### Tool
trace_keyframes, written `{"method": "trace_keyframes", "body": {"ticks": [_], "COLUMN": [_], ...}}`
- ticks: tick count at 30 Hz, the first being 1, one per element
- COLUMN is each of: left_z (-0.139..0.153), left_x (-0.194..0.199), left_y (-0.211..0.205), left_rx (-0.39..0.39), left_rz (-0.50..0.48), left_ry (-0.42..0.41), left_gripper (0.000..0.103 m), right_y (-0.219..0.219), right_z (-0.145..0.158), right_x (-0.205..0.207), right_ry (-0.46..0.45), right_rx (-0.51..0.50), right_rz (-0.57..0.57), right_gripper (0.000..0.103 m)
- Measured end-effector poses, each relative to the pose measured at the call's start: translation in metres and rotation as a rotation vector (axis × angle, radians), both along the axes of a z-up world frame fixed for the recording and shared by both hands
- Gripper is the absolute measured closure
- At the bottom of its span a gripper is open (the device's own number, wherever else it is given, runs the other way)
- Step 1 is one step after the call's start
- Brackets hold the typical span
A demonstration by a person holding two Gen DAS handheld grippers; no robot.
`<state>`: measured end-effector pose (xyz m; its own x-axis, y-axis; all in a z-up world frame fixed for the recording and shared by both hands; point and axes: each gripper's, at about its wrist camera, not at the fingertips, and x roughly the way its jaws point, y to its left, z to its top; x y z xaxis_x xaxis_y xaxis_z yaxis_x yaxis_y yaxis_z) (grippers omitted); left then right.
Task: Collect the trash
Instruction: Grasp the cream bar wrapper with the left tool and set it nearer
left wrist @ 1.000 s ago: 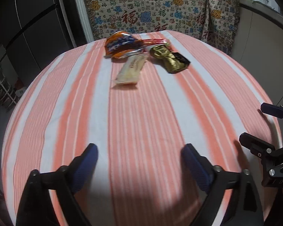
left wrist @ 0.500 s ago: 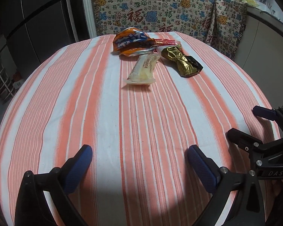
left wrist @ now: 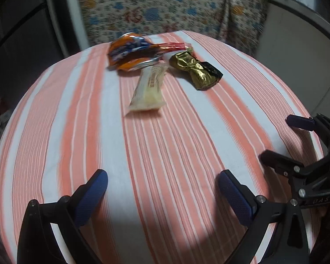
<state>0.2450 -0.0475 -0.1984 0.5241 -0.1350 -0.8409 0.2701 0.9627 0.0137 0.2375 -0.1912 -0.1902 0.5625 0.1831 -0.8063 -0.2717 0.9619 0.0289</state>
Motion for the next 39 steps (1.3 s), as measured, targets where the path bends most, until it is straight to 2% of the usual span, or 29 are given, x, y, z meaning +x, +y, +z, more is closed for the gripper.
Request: {"method": "trace_keyframes", "body": {"ticks": [2,4,7,9,10,11,12,13,14,15,17,20,27,28,30,31,32,35,39], "left_z": [0.008,0.02,0.025,0.023,0.021,0.019,0.016,0.014,0.013,0.014,0.015,0.019,0.024,0.024,0.024,0.022,0.02,0.008,0.001], "left_x": [0.021,0.043,0.076,0.092,0.097,0.101,0.105,0.105,0.104,0.1,0.089,0.057,-0.033,-0.04,-0.047,-0.047,-0.045,-0.031,-0.025], "left_y": [0.007,0.012,0.013,0.008,0.003,0.0,-0.004,-0.005,-0.007,-0.005,0.006,0.03,0.073,0.074,0.071,0.069,0.067,0.062,0.065], "left_rx": [-0.014,-0.07,-0.136,-0.126,-0.115,-0.099,-0.08,-0.067,-0.046,-0.038,-0.078,-0.115,-0.08,-0.076,-0.056,-0.045,-0.028,0.031,0.034], "left_rz": [0.019,0.03,0.047,0.05,0.044,0.035,0.031,0.029,0.032,0.04,0.065,0.126,0.186,0.186,0.178,0.172,0.172,0.18,0.205], "left_ry": [-0.006,-0.022,0.003,0.023,0.029,0.037,0.048,0.056,0.052,0.032,0.033,0.03,-0.044,-0.058,-0.087,-0.094,-0.102,-0.083,-0.096], "left_gripper": [0.0,0.0,0.002,0.003,0.009,0.025,0.035,0.064,0.075,0.078,0.081,0.081,0.08,0.076,0.052,0.033,0.027,0.027,0.015], "right_y": [0.0,0.001,0.001,0.001,0.001,0.001,0.002,0.002,0.001,0.001,0.001,0.002,0.001,0.001,0.001,0.001,0.002,0.001,0.0], "right_z": [0.0,0.0,0.0,0.0,0.0,0.0,0.0,0.0,0.0,0.0,0.0,0.0,0.0,0.0,0.0,0.0,0.0,0.0,0.0], "right_x": [0.0,0.0,0.001,0.001,0.001,0.001,0.001,0.001,0.001,0.001,0.001,0.001,0.001,0.001,0.001,0.001,0.001,0.001,0.002], "right_ry": [0.0,0.0,0.0,0.0,0.001,0.001,0.0,0.0,0.0,0.0,0.0,0.0,0.0,0.001,0.001,0.0,0.0,0.0,0.001], "right_rx": [0.001,0.001,0.002,0.002,0.002,0.002,0.002,0.002,0.002,0.002,0.002,0.003,0.002,0.002,0.002,0.002,0.002,0.002,0.006], "right_rz": [0.0,0.001,0.002,0.002,0.001,0.002,0.002,0.002,0.002,0.002,0.002,0.002,0.002,0.002,0.002,0.002,0.002,0.003,0.003], "right_gripper": [0.0,0.0,0.0,0.0,0.0,0.0,0.0,0.0,0.0,0.0,0.0,0.0,0.0,0.0,0.0,0.0,0.0,0.0,0.0]}}
